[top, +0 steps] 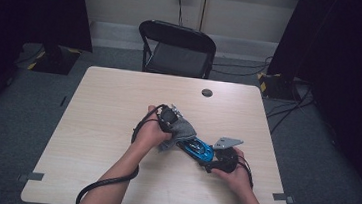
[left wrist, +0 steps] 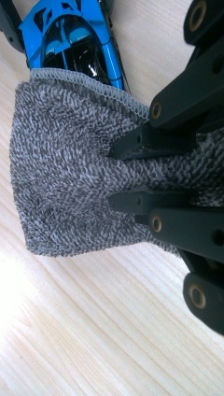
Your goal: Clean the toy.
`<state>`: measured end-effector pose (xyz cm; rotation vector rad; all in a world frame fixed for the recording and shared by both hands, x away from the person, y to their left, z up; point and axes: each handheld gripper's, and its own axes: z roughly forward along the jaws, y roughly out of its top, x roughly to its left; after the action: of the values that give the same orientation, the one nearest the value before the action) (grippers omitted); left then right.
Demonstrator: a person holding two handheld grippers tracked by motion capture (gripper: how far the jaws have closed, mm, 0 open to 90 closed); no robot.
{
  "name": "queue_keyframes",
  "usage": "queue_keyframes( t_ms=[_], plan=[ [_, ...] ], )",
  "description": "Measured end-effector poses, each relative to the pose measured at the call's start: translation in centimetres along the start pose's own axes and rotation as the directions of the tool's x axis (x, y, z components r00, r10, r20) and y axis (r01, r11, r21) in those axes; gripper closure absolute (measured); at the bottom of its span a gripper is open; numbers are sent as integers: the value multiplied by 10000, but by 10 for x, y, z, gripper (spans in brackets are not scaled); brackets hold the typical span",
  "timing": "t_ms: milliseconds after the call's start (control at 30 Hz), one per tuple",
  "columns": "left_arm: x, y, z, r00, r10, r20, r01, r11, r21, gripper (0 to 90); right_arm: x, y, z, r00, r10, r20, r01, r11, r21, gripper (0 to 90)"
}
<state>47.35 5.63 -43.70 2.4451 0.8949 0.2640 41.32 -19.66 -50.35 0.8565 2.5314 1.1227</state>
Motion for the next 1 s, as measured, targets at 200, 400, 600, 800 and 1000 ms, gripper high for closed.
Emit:
queue_keyframes(
  t_ms=[200, 400, 600, 800, 1000],
  plan=[
    [4, 0, 0, 9998, -103, -177, 104, 9999, 19, 764, 0, 0, 0, 10000, 4, 0, -4, 10000, -2, 241],
    [7, -4, 2, 9994, -293, -180, 292, 9995, -77, 764, 0, 0, 0, 10000, 7, -1, -7, 10000, -2, 241],
    [11, -7, 1, 9989, -381, -291, 379, 9993, -63, 763, 0, 0, 0, 10000, 4, -1, -4, 10000, -1, 241],
    [16, -11, 0, 9980, -545, -331, 542, 9985, -100, 763, 0, 0, 0, 10000, 7, -2, -7, 10000, -1, 241],
    [22, -15, -3, 9966, -669, -474, 666, 9977, -85, 763, 0, 0, 0, 10000, 7, -1, -7, 10000, -1, 241]
  ],
)
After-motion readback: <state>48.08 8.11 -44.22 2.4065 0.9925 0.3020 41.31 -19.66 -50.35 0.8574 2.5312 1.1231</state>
